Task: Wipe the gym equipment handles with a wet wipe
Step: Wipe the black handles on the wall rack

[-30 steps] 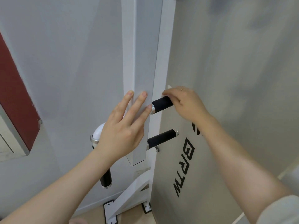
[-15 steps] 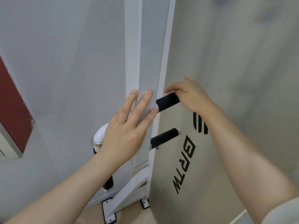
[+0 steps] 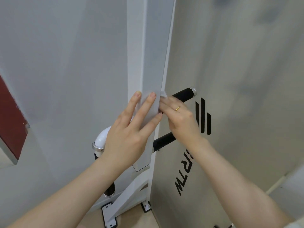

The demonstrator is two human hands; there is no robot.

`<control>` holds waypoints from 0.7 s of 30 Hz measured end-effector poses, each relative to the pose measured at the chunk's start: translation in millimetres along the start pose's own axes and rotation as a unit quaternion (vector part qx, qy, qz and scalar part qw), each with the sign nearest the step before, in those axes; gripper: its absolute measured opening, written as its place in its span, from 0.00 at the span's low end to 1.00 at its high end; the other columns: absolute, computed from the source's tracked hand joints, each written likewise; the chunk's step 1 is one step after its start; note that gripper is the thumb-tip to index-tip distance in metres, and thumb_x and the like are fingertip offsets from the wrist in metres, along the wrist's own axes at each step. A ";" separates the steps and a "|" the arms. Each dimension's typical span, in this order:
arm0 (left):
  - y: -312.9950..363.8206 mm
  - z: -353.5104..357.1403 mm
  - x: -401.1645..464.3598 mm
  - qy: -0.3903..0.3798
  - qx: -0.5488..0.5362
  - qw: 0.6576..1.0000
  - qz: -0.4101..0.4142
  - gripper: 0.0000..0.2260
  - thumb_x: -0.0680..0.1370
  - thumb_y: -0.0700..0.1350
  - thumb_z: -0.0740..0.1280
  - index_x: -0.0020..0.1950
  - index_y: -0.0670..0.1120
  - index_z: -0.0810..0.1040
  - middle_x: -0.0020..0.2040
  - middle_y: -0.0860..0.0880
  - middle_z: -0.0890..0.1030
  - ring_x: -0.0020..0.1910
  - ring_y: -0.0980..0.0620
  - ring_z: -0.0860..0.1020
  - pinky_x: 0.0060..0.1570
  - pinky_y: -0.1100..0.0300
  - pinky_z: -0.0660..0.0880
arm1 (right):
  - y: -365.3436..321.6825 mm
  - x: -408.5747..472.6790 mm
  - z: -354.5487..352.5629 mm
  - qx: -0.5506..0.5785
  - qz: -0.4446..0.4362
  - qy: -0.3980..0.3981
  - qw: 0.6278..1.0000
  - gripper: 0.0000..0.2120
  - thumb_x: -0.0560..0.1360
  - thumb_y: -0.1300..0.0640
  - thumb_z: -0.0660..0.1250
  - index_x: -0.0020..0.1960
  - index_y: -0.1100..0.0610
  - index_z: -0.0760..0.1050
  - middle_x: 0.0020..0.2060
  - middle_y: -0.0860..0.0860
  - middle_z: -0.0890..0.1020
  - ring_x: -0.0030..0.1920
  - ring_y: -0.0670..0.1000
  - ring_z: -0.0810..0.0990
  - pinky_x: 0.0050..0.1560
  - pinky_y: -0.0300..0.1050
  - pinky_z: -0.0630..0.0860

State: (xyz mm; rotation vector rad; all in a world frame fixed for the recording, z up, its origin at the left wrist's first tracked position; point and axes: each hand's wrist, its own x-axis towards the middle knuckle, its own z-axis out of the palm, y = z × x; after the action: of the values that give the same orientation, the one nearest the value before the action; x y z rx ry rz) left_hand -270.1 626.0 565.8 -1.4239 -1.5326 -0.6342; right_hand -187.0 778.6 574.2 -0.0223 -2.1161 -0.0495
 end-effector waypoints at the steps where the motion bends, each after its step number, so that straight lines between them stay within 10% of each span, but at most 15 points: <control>1: -0.4 -0.5 0.5 -0.002 -0.004 1.000 -0.006 0.24 0.67 0.27 0.67 0.61 0.44 0.78 0.70 0.41 0.62 0.72 0.39 0.56 0.50 0.47 0.76 | 12.4 -1.6 -2.6 -0.022 0.049 0.015 0.998 0.21 0.70 0.77 0.58 0.58 0.65 0.77 0.57 0.58 0.80 0.59 0.59 0.77 0.65 0.47 0.68; 4: 0.2 -0.1 1.1 -0.007 -0.007 1.000 -0.019 0.28 0.66 0.26 0.69 0.64 0.45 0.73 0.71 0.39 0.60 0.72 0.40 0.56 0.48 0.54 0.74 | 22.4 -4.8 -4.9 -0.026 0.245 0.091 0.965 0.22 0.73 0.75 0.56 0.63 0.61 0.75 0.62 0.56 0.78 0.65 0.58 0.72 0.67 0.43 0.63; 8: -1.4 -1.2 0.0 -0.004 0.017 1.000 -0.003 0.27 0.67 0.26 0.66 0.64 0.42 0.75 0.70 0.37 0.60 0.72 0.40 0.56 0.48 0.55 0.67 | -7.0 -11.5 13.5 -0.018 0.035 0.097 0.994 0.18 0.70 0.78 0.58 0.57 0.69 0.77 0.54 0.61 0.81 0.61 0.55 0.71 0.68 0.36 0.61; 11: -4.6 -1.3 -0.1 -0.011 0.012 1.000 -0.010 0.32 0.65 0.25 0.68 0.66 0.44 0.69 0.71 0.36 0.59 0.73 0.40 0.56 0.46 0.55 0.68 | 11.8 -2.7 5.8 0.024 0.133 0.114 0.984 0.19 0.71 0.77 0.59 0.58 0.66 0.77 0.54 0.58 0.81 0.59 0.53 0.70 0.66 0.28 0.59; 17: -4.1 -1.3 0.4 -0.039 0.003 0.999 -0.021 0.33 0.63 0.23 0.66 0.65 0.44 0.74 0.71 0.36 0.58 0.73 0.40 0.56 0.37 0.57 0.74 | 25.6 -1.1 -3.0 0.155 0.433 0.220 0.860 0.16 0.75 0.67 0.62 0.60 0.57 0.77 0.54 0.49 0.80 0.51 0.45 0.78 0.52 0.26 0.70; 21: -6.2 0.7 0.5 -0.036 0.003 0.999 -0.020 0.34 0.63 0.23 0.66 0.66 0.45 0.73 0.71 0.36 0.58 0.73 0.40 0.56 0.38 0.54 0.77 | 7.7 5.1 1.4 0.380 0.559 0.242 0.697 0.10 0.75 0.66 0.64 0.52 0.54 0.79 0.43 0.48 0.80 0.42 0.41 0.77 0.51 0.32 0.72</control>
State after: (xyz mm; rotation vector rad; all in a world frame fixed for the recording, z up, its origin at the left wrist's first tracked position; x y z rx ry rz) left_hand -276.1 625.6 567.2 -1.4283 -1.6220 -0.6078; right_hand -190.6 786.3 578.0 -0.7097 -1.1542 1.3825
